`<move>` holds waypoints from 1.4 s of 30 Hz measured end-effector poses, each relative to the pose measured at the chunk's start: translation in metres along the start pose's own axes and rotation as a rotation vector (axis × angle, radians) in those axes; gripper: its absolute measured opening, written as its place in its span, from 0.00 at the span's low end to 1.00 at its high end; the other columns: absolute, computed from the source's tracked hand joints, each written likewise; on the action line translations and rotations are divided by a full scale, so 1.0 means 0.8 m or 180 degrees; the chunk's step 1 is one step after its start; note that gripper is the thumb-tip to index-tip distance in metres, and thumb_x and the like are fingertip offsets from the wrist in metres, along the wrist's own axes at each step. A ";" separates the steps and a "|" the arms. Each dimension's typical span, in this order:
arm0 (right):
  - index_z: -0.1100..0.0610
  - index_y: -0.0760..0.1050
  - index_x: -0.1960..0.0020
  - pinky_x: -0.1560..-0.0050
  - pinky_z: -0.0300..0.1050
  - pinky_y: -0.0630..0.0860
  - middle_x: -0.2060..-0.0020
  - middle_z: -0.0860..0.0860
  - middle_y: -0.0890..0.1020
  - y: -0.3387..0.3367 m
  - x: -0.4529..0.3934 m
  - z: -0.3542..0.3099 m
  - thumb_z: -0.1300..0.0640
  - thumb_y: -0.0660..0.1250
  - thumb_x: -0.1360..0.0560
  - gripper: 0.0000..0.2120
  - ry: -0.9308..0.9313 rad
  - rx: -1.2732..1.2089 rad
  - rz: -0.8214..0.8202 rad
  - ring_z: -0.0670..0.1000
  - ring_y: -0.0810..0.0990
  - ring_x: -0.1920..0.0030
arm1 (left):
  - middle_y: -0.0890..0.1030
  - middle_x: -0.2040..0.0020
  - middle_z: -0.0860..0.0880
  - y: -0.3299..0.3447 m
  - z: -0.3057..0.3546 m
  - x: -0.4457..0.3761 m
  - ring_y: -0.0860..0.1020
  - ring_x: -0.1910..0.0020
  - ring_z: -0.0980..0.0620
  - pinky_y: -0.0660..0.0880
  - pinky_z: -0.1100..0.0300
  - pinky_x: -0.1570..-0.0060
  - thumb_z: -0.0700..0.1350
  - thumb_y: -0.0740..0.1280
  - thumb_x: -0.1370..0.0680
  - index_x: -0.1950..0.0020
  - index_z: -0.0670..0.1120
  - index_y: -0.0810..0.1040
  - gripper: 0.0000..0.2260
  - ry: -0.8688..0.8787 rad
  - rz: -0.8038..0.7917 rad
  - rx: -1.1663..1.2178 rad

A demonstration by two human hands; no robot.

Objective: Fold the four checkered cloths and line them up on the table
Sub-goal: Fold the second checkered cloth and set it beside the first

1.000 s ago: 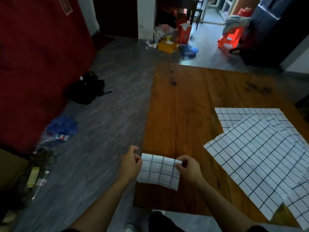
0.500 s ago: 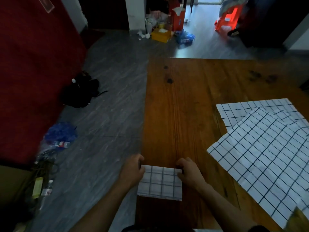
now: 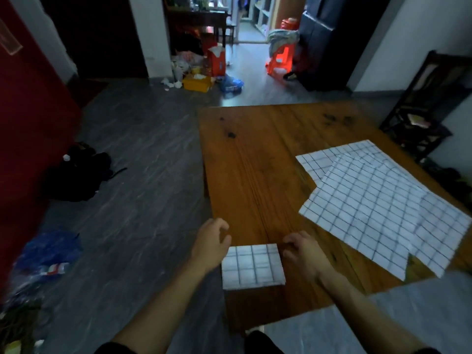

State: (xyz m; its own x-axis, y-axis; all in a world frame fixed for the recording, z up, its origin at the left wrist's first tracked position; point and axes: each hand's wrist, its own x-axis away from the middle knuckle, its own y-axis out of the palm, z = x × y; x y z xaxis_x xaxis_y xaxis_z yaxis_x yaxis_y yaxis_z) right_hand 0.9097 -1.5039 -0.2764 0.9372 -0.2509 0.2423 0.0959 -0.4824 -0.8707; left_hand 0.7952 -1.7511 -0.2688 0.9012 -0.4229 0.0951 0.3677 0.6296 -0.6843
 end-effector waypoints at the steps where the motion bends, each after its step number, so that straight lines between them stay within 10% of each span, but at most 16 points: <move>1: 0.47 0.72 0.35 0.42 0.38 0.70 0.40 0.45 0.71 -0.005 0.014 -0.004 0.51 0.67 0.23 0.17 0.0043 -0.0002 0.0094 0.42 0.72 0.44 | 0.75 0.46 0.53 0.000 0.004 0.000 0.75 0.46 0.54 0.74 0.60 0.48 0.43 0.68 0.22 0.43 0.49 0.77 0.08 0.0125 -0.0017 -0.0016; 16: 0.52 0.74 0.36 0.35 0.51 0.72 0.38 0.51 0.75 -0.120 0.252 0.073 0.50 0.69 0.24 0.18 0.1053 0.0073 0.1442 0.54 0.72 0.36 | 0.74 0.34 0.53 0.091 0.207 0.061 0.70 0.34 0.53 0.72 0.56 0.36 0.52 0.68 0.21 0.33 0.52 0.72 0.17 0.1571 -0.1079 -0.0617; 42: 0.52 0.72 0.34 0.36 0.56 0.71 0.36 0.52 0.72 -0.279 0.658 0.545 0.47 0.69 0.25 0.21 0.1923 -0.0373 0.2650 0.54 0.70 0.36 | 0.72 0.35 0.56 0.507 0.661 0.276 0.70 0.37 0.56 0.74 0.57 0.39 0.61 0.71 0.26 0.31 0.55 0.70 0.27 0.2810 -0.1470 -0.0889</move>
State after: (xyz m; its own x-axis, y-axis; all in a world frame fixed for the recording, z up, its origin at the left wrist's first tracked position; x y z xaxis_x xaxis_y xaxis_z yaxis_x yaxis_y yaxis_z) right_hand 1.5281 -1.1620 -0.1411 0.3641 -0.9063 -0.2148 -0.5691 -0.0340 -0.8216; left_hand 1.2647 -1.2444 -0.1434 0.1549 -0.9833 -0.0960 0.4670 0.1585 -0.8699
